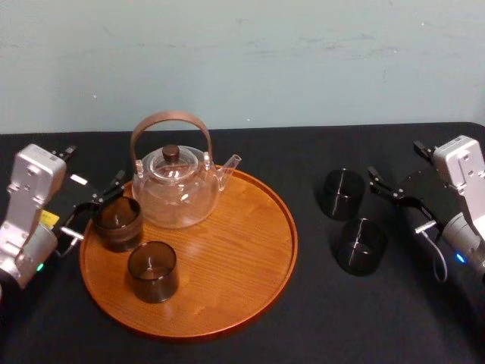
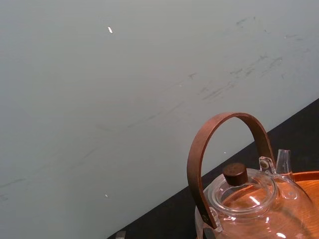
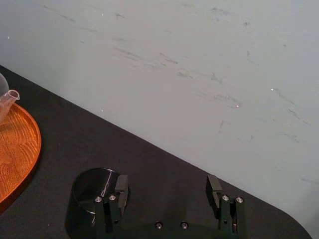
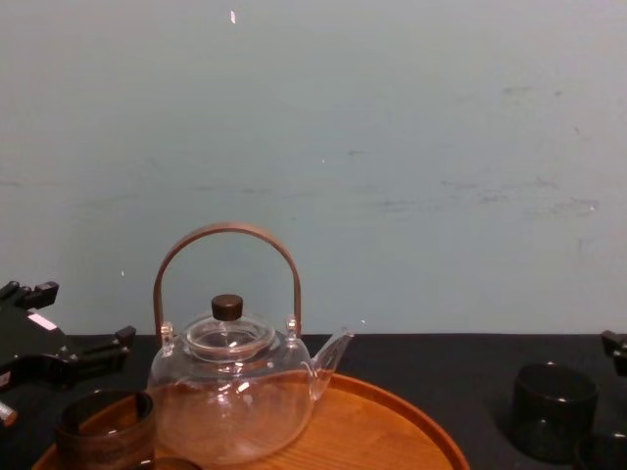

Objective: Pick up the glass from the table and place it on the tray.

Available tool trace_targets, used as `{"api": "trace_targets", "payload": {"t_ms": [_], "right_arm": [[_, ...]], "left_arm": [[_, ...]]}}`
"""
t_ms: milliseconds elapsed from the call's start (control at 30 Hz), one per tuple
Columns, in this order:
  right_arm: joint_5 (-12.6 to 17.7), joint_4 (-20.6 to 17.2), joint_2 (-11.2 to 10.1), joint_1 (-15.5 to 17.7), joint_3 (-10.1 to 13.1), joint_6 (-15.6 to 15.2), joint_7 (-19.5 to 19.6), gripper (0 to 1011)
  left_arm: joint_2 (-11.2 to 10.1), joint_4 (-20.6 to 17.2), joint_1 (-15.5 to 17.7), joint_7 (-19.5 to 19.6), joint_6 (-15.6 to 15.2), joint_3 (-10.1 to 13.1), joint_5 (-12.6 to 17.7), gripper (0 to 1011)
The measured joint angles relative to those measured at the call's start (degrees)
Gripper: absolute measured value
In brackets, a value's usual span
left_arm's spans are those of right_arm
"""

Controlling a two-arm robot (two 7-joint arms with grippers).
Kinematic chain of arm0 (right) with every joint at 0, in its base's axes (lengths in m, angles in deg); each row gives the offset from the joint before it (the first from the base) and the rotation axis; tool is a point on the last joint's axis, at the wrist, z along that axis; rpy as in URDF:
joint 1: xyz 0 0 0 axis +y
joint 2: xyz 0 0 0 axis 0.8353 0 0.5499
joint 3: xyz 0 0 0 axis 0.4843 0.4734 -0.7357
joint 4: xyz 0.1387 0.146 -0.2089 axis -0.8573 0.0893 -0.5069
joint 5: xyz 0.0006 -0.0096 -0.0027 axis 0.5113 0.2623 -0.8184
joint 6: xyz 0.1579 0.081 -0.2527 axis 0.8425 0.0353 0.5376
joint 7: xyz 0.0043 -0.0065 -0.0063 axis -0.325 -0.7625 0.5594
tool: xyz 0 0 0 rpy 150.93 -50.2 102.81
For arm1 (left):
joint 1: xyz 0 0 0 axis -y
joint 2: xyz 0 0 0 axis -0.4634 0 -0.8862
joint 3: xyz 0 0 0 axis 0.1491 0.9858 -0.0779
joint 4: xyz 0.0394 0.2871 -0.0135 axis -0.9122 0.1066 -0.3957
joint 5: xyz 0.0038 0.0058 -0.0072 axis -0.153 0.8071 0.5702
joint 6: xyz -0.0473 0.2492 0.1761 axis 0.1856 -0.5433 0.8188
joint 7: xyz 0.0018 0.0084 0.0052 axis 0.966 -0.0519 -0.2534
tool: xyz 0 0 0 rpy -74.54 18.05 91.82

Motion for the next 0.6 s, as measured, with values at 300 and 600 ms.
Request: {"api": "trace_targets", "payload": {"t_ms": [300,600], "right_arm": [[0.0,0.0,0.0,0.0,0.0,0.0,0.0,1003],[0.0,0.0,0.0,0.0,0.0,0.0,0.0,1002]], "left_arm": [[0.0,0.0,0.0,0.0,0.0,0.0,0.0,1002],[0.0,0.0,0.0,0.0,0.0,0.0,0.0,1002]]}}
